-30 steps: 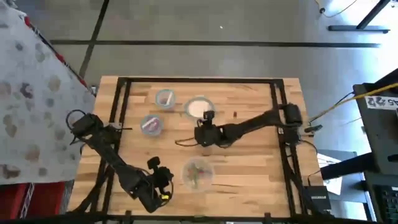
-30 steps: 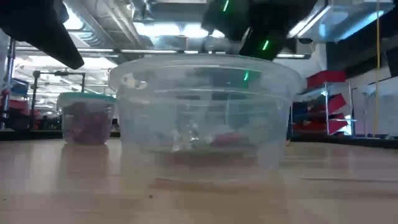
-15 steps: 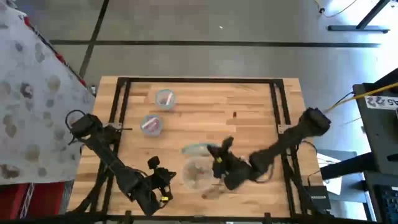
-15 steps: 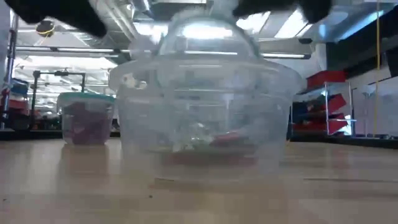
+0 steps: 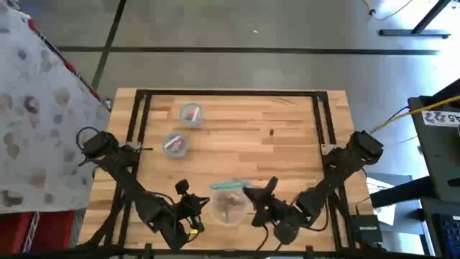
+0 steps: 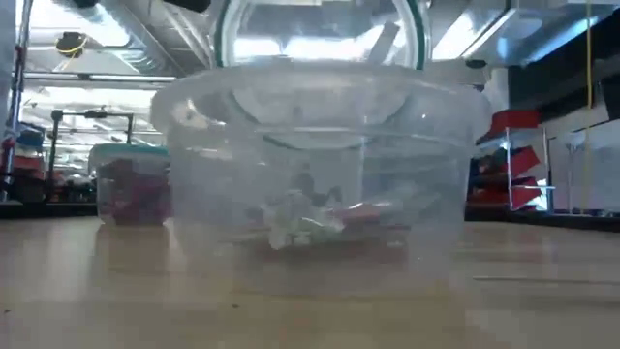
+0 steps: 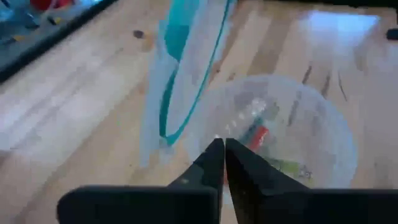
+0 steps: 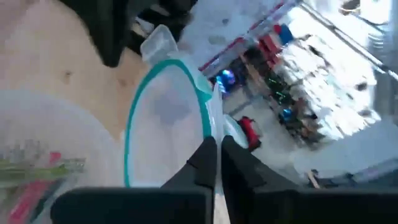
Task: Sort candy
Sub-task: Close the large transparent bin
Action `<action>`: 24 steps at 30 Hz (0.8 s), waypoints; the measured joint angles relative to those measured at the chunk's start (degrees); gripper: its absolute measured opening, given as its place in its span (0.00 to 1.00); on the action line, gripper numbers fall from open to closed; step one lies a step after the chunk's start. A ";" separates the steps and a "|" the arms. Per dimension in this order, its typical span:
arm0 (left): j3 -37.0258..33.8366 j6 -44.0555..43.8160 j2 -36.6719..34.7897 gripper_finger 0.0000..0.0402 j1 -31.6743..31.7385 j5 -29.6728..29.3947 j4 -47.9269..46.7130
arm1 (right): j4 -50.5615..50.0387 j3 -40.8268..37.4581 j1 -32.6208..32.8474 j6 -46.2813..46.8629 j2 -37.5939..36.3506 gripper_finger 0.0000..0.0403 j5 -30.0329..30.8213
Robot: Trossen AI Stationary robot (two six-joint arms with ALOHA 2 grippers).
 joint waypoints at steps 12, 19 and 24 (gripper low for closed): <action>-0.26 6.33 3.33 0.00 -0.64 18.65 7.85 | -0.32 0.00 0.30 0.27 0.00 0.00 -13.12; -0.26 12.54 7.83 0.00 -0.76 23.01 18.86 | -2.19 0.00 0.35 2.05 0.00 0.00 -15.62; -0.26 12.24 12.28 0.00 2.33 22.83 21.03 | -4.21 0.00 0.32 2.11 0.00 0.00 -16.14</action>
